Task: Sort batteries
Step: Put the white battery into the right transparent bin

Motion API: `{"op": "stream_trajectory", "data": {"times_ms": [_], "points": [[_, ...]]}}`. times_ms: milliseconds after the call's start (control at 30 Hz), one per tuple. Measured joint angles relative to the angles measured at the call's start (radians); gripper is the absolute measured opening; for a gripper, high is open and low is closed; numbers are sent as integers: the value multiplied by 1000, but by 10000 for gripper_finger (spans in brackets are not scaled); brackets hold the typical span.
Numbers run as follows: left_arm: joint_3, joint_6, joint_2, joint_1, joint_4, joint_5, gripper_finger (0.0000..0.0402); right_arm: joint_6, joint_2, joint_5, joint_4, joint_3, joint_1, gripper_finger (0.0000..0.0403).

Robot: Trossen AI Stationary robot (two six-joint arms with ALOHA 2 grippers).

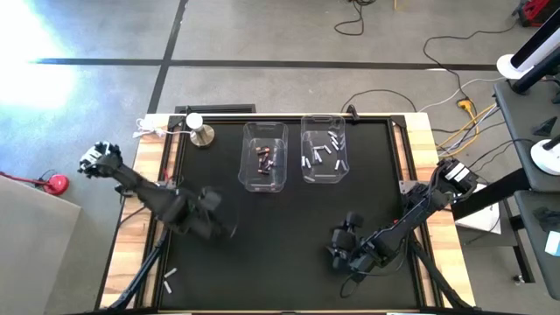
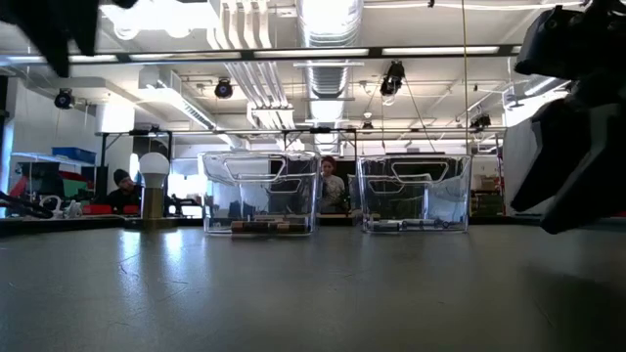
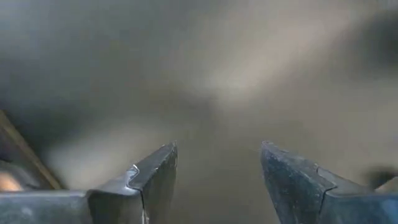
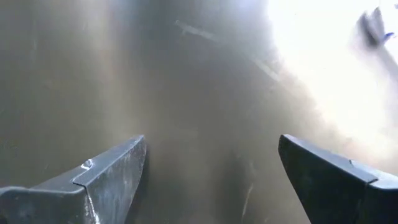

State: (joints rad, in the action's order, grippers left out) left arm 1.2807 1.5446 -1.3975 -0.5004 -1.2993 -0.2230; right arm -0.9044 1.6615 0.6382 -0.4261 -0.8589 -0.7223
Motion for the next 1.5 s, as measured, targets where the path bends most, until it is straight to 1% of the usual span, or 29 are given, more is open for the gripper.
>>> {"op": "stream_trajectory", "data": {"times_ms": [67, 133, 233, 267, 300, 400, 533, 600, 700, 767, 800, 900, 1067, 1267, 1367, 1500], "points": [[-60, 14, -6, -61, 88, 33, 208, 0, 0, 37, 3, 0, 0, 361], [-111, 14, -25, -117, 139, 33, 208, 9, 0, 66, 12, 0, 0, 361], [-168, 37, -67, -185, 148, 39, 208, 40, 0, 72, 40, 0, 0, 361], [-183, 57, -81, -201, 147, 60, 208, 49, 0, 73, 48, 0, 0, 361], [-196, 74, -95, -213, 148, 93, 209, 51, 0, 73, 54, 0, 0, 361], [-218, 98, -143, -236, 146, 241, 215, 52, 1, 72, 51, 0, 0, 361], [-216, 9, -215, -287, 150, 387, 222, 52, 1, 73, 51, 0, 1, 361], [-215, -54, -246, -312, 166, 480, 221, 52, 1, 73, 51, 0, 1, 361], [-216, -138, -291, -348, 167, 640, 212, 52, 1, 77, 51, 0, 1, 361], [-216, -178, -310, -373, 168, 711, 201, 53, 1, 81, 51, 0, 1, 361], [-216, -188, -318, -382, 169, 727, 196, 53, 1, 81, 51, 0, 1, 361], [-217, -192, -329, -391, 179, 732, 178, 53, 1, 81, 51, 0, 1, 361], [-257, -162, -340, -372, 204, 764, 151, 52, 1, 81, 51, 0, 1, 361], [-350, -139, -341, -366, 388, 768, 117, 50, 1, 81, 52, 0, 0, 361], [-383, -126, -341, -365, 432, 772, 104, 49, 1, 78, 53, 0, 0, 361], [-441, -97, -341, -367, 437, 847, 82, 49, 1, 76, 53, 1, 0, 361]]}}
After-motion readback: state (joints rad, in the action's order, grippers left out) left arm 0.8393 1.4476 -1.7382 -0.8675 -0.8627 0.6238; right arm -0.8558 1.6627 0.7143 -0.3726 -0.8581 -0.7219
